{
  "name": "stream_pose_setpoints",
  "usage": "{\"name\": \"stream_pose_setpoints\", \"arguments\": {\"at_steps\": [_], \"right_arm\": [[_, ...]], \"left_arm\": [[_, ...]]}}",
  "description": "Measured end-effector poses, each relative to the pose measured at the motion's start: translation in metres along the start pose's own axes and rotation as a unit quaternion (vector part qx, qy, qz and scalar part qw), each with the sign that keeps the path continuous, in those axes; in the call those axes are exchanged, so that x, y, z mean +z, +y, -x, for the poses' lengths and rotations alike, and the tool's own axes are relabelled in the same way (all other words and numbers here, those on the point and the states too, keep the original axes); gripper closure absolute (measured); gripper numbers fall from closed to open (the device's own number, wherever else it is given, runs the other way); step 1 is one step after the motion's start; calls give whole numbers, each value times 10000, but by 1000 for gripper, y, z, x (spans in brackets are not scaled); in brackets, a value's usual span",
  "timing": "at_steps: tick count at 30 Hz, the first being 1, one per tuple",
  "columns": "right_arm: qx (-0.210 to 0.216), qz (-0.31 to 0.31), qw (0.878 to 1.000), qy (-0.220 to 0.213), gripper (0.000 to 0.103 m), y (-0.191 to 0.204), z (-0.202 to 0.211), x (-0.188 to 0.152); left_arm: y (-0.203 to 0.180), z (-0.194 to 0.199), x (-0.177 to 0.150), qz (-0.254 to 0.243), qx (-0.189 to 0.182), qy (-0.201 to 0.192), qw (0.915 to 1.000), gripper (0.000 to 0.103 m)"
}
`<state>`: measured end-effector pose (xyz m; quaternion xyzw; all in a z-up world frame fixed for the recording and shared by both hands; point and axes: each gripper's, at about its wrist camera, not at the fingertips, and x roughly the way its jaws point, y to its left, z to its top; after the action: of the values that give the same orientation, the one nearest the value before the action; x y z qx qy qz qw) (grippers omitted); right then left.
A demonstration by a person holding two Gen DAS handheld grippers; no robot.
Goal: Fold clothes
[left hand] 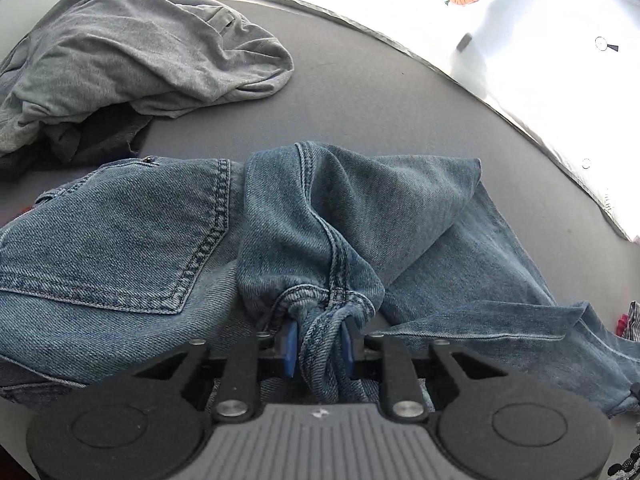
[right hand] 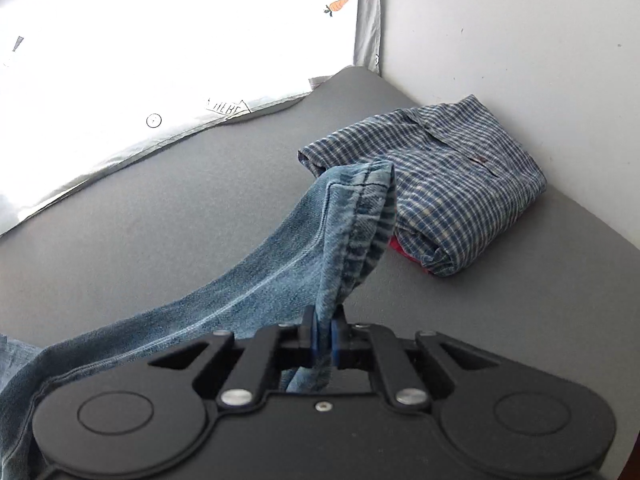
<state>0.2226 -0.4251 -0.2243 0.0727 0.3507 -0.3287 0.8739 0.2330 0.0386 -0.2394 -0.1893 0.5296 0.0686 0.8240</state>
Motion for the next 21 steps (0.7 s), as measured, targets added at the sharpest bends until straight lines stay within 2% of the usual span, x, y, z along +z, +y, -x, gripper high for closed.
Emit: {"name": "stream_pose_setpoints", "arguments": {"at_steps": [2,5,6,8,10,12,16,17,18,20,21], "right_arm": [[-363,451,9973,-455,97,-2,28,11],[-1319,1227,9786,-999,97,-21,78,24],[-1550,1338,9736,-1012,98,-31,89,28],[-1809,1349,9711,-776,97,-54,96,33],[-2020,1316,9693,-484,97,-72,86,31],[-2386,1485,9595,-187,97,-83,64,19],[-2150,1573,9632,347,97,-85,37,-7],[-2064,1681,9633,359,97,-78,37,-13],[-1977,1788,9631,370,97,-71,38,-20],[-1820,2053,9612,302,90,-54,41,-31],[-1737,2160,9605,222,78,-46,43,-35]], "left_arm": [[0,9,5,13,-75,-62,10000,80],[-6,24,10,-105,-263,-120,9995,80],[-9,27,11,-203,-306,-102,9993,76],[-19,30,11,-519,-448,6,9976,71],[-27,31,4,-838,-423,25,9956,71],[-32,29,-5,-1219,-262,-11,9922,71],[-22,22,-14,-1277,-313,214,9911,71],[-18,22,-14,-1279,-341,270,9908,70],[-16,26,-15,-1283,-364,260,9907,66],[-11,36,-14,-1341,-296,64,9905,53],[-8,42,-14,-1379,-202,-67,9902,50]]}}
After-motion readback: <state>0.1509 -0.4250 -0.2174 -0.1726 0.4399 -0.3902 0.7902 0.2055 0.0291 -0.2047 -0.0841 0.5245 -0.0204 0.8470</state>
